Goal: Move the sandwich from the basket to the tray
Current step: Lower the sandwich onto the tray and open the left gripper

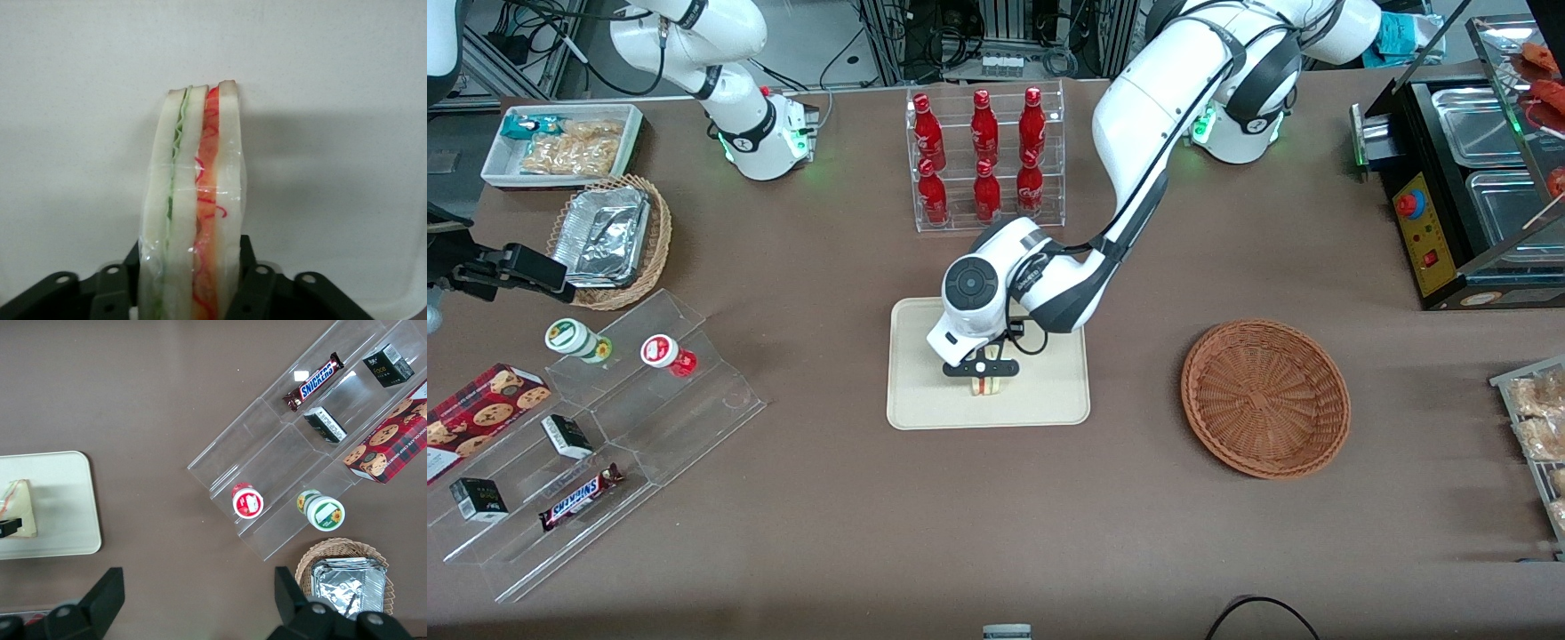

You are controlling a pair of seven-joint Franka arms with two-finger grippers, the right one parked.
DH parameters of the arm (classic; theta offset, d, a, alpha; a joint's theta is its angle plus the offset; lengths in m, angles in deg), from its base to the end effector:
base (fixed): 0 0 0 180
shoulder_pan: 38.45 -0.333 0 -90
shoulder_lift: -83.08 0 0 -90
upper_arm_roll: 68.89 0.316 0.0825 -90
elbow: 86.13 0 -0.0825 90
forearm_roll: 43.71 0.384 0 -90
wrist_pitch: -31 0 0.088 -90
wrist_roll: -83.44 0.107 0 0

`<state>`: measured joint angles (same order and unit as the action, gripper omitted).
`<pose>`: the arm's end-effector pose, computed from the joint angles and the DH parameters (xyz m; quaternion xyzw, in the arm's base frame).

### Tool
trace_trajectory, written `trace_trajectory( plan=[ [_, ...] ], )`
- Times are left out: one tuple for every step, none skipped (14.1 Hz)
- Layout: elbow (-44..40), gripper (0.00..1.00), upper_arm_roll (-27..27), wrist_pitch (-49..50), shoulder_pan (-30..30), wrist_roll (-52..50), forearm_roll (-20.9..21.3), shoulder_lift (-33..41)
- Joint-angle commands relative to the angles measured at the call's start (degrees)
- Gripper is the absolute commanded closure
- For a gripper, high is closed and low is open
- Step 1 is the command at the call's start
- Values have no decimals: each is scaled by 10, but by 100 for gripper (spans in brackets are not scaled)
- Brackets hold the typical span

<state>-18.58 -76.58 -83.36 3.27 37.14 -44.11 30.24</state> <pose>0.5095 -0.5524 0.2233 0.9971 -0.0018 -0.0756 0.0025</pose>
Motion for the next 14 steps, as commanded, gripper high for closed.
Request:
trace_trajectory(
  plan=[
    [-14,0,-2,42,-5,7,-16,20],
    [-13,0,-1,47,-7,7,-35,32],
    [-11,0,1,64,-13,7,-46,53],
    [-11,0,1,100,-29,8,-48,74],
    [-11,0,1,136,-44,9,-48,97],
    [-11,0,1,171,-61,9,-47,120],
    [-10,0,1,201,-80,12,-45,140],
    [-8,0,1,228,-101,19,-48,156],
    [7,0,1,251,-121,37,-49,174],
    [36,0,1,255,-143,65,-49,198],
    [79,0,1,255,-173,105,-49,232],
    [115,0,1,256,-197,144,-48,259],
    [154,0,1,257,-219,187,-46,291],
    [193,0,2,258,-246,226,-44,324]
  ],
)
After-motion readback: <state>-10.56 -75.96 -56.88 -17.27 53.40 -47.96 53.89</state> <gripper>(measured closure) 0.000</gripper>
